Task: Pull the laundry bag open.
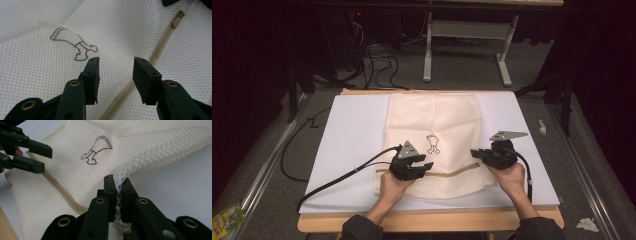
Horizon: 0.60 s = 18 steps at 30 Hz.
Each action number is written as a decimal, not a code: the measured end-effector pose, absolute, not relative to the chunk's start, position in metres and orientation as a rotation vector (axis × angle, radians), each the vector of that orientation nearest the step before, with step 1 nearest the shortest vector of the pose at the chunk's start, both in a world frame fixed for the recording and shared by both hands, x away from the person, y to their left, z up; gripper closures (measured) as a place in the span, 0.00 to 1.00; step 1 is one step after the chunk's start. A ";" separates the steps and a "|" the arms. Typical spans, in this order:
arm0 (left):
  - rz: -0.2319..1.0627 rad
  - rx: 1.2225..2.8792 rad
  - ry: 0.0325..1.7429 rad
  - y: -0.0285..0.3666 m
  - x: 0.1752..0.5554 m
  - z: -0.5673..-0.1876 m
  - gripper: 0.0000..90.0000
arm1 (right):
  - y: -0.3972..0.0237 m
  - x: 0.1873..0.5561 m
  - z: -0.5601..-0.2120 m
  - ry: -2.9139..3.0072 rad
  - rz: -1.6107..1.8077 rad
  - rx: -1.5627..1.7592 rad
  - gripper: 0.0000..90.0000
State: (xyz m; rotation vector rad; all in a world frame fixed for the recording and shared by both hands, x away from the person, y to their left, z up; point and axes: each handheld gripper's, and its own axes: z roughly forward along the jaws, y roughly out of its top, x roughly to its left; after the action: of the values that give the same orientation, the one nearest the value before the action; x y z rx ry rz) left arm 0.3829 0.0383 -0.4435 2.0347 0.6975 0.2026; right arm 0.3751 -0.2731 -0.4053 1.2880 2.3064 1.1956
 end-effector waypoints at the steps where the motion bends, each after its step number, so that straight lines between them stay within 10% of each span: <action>1: 0.200 2.039 0.691 0.036 0.382 -0.443 0.64 | -0.273 0.376 -0.405 2.310 1.196 1.287 0.97; 18: 0.128 2.052 0.587 0.017 0.373 -0.444 0.75 | -0.252 0.380 -0.403 2.347 1.236 1.253 0.97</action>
State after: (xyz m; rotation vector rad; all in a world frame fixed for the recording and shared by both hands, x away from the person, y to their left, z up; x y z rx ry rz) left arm 0.3729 0.0166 -0.4438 2.0522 0.5870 0.1283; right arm 0.3801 -0.2516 -0.4031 1.2534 2.3470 1.2360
